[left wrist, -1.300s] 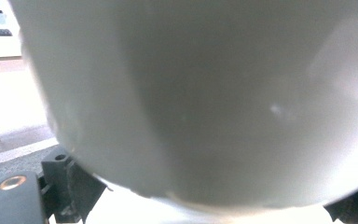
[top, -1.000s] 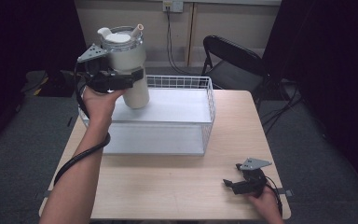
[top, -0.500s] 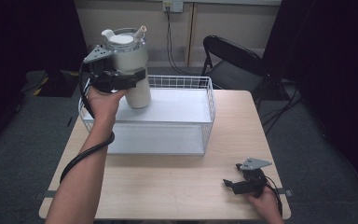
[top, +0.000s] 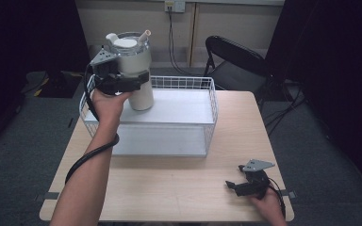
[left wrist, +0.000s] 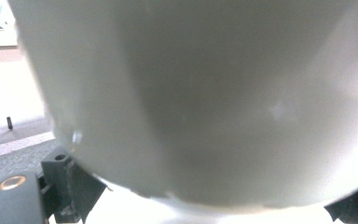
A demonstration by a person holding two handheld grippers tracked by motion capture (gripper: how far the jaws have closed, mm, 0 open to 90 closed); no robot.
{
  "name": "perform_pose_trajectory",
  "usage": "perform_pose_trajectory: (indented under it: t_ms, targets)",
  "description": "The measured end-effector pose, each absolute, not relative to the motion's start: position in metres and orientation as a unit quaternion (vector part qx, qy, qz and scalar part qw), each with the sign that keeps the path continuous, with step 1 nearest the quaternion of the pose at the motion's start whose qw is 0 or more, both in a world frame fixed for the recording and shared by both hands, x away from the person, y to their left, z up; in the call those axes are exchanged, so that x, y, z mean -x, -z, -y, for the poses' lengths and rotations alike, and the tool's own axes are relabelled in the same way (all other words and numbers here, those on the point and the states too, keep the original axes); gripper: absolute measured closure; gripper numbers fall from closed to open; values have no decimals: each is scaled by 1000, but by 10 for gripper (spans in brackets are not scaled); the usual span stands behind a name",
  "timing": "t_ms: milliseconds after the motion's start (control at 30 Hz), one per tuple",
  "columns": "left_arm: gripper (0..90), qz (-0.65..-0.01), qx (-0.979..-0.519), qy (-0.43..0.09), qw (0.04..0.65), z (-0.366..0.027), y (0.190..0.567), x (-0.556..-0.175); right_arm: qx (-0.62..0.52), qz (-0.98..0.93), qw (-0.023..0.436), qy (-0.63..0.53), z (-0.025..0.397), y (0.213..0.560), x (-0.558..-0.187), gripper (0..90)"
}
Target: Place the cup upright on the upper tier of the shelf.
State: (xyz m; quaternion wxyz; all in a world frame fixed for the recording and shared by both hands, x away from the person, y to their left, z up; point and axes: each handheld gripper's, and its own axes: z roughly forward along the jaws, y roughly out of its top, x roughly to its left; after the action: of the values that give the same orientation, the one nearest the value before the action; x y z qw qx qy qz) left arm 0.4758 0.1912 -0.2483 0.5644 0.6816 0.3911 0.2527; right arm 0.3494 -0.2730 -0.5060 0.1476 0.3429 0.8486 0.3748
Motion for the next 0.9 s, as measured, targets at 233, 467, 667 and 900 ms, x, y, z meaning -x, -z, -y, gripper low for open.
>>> perform_pose_trajectory:
  t_ms: [233,467,667,900]
  targets:
    - [100,-393,-679,-258,563,-189,251,-477,-343,-849,148,-375,273,506,-349,136]
    - [100,-391,-684,-264,557,-187,255,-478,-343,-848,148,-375,273,506,-349,137]
    - [100,-387,-684,-265,558,-186,255,-476,-343,-849,148,-375,273,506,-350,137]
    - [98,-367,-694,-275,554,-183,257,-473,-343,-849,148,-375,273,506,-350,137]
